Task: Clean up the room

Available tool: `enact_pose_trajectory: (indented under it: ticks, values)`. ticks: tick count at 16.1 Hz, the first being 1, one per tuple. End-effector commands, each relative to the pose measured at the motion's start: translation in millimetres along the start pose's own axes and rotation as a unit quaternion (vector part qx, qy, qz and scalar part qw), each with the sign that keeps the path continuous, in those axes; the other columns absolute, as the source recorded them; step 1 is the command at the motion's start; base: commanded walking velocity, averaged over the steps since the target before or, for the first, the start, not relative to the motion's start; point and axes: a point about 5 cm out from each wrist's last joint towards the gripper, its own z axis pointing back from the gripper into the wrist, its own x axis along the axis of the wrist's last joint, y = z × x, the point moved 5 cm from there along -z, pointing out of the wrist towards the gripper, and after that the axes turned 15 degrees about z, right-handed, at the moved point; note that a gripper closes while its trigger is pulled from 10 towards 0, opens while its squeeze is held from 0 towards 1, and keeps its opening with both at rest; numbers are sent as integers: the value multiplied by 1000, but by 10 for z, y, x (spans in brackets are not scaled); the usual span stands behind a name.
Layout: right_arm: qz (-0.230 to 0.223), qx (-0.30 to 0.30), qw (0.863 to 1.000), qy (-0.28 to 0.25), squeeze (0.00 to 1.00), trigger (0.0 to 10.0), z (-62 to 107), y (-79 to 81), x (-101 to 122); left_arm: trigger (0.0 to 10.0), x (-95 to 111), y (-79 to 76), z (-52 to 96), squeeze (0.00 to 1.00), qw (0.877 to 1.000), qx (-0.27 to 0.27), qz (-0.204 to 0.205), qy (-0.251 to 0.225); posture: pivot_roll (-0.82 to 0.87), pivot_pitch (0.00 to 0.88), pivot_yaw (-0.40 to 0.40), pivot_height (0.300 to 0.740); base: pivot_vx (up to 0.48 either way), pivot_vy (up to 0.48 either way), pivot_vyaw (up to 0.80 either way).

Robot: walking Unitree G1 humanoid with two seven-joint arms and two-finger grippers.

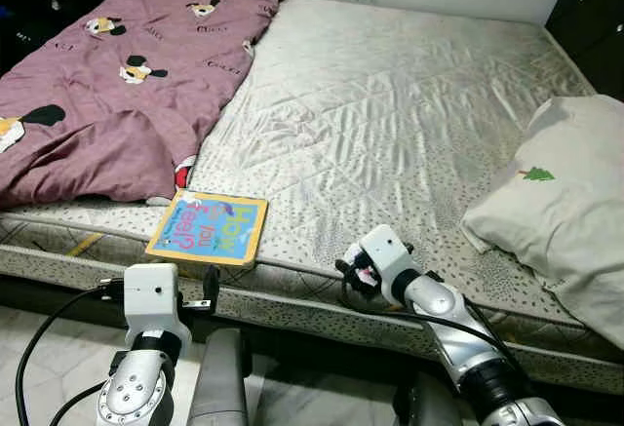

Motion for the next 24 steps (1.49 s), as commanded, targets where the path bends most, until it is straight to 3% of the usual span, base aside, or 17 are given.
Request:
enact_pose_trajectory:
  ticks: [1,7,11,12,13,14,20,24]
  values:
    - [8,6,1000,4,0,10000,-25,22,-15,10000,39,-15,36,0,1000,-4,-2,0,150,103,-46,539,0,0,0]
    - [25,-2,999,23,0,10000,-100,-13,-63,10000,32,-24,89,0,1000,-3,-2,6,163,129,-44,539,0,0,0]
    - [57,-19,996,67,0,10000,-141,-162,-191,10000,41,-23,93,0,1000,-1,-2,8,167,139,-45,539,0,0,0]
    - [62,-16,995,75,0,8588,-134,-166,-230,10000,43,-21,90,0,1000,-1,-2,8,167,139,-45,539,0,0,0]
    - [72,-15,994,84,0,3412,-113,-176,-289,10000,46,-21,91,0,1000,0,-2,8,169,140,-49,539,0,0,0]
    - [71,-17,993,93,0,0,-79,-192,-364,10000,49,-22,86,0,1000,1,-1,7,168,141,-51,539,0,0,0]
    - [77,-28,990,116,0,0,-30,-262,-505,10000,57,-56,20,0,1000,-5,1,6,157,128,-47,539,0,0,0]
    - [78,-31,990,115,0,0,-31,-277,-508,10000,72,-168,-23,0,999,-32,1,1,148,113,-48,539,0,0,0]
